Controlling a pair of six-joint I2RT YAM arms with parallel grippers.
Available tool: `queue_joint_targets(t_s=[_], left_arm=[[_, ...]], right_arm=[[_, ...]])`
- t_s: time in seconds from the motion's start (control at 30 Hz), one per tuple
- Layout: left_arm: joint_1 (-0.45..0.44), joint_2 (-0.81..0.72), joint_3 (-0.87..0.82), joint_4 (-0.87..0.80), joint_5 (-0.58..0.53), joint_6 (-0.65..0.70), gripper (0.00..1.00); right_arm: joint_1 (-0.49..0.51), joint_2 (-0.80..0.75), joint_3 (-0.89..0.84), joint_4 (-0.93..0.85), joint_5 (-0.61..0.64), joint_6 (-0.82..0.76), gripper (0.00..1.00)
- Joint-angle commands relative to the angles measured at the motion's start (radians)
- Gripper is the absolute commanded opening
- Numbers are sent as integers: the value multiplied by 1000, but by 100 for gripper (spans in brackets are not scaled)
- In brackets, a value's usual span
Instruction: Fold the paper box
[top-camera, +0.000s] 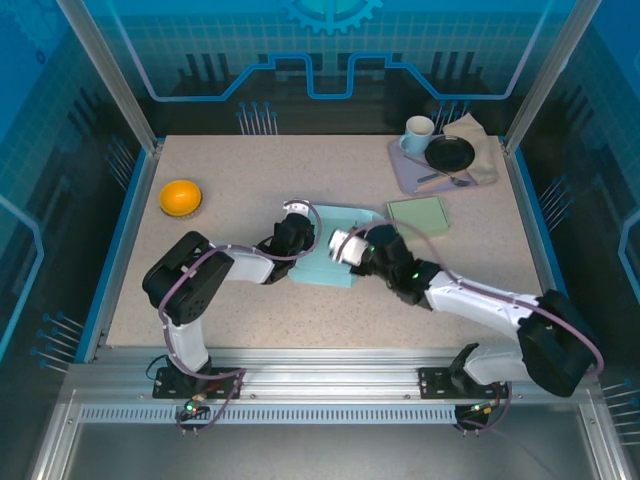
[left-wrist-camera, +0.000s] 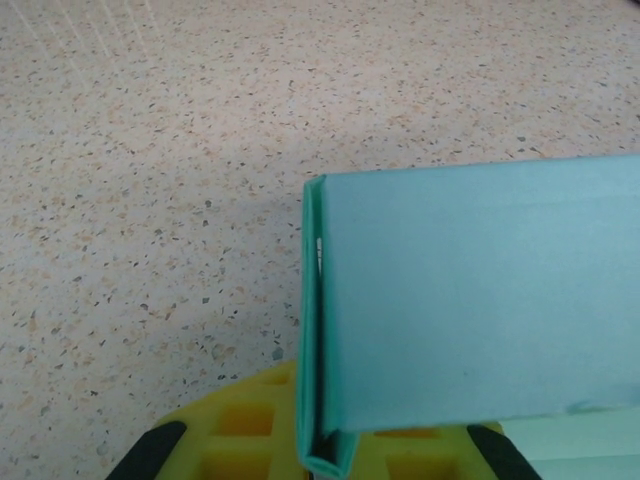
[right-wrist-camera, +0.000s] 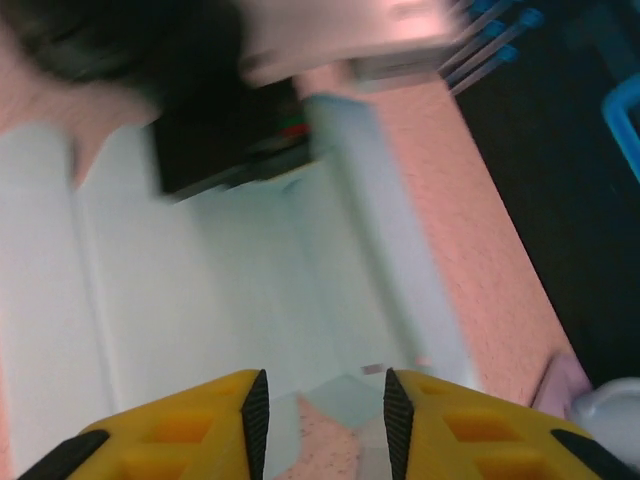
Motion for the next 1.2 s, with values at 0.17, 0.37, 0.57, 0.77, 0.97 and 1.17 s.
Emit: queue_joint_targets(t_s=[0.17,0.37,0.57,0.77,0.97,1.17], left_arm=[[3,16,-70,31,201,124,10],[6,23,-70,36,326,167,10],[8,33,-45,-16,375,183,10],[9,46,-32,-48,419,188,11],[38,48,-4,-120,497,174,21],[75,17,-33,-110,519,144,31]], right_arm=[[-229,109,256,-294,-251,394,43],[-265,262,358,-359,-326,481,51],[-285,333,358,-366,-361,534,51],[-326,379,339,-391,-402,547,49],[-338,406,365,-438,-424,554,48],[-342,420,378,-458,-430,553,47]])
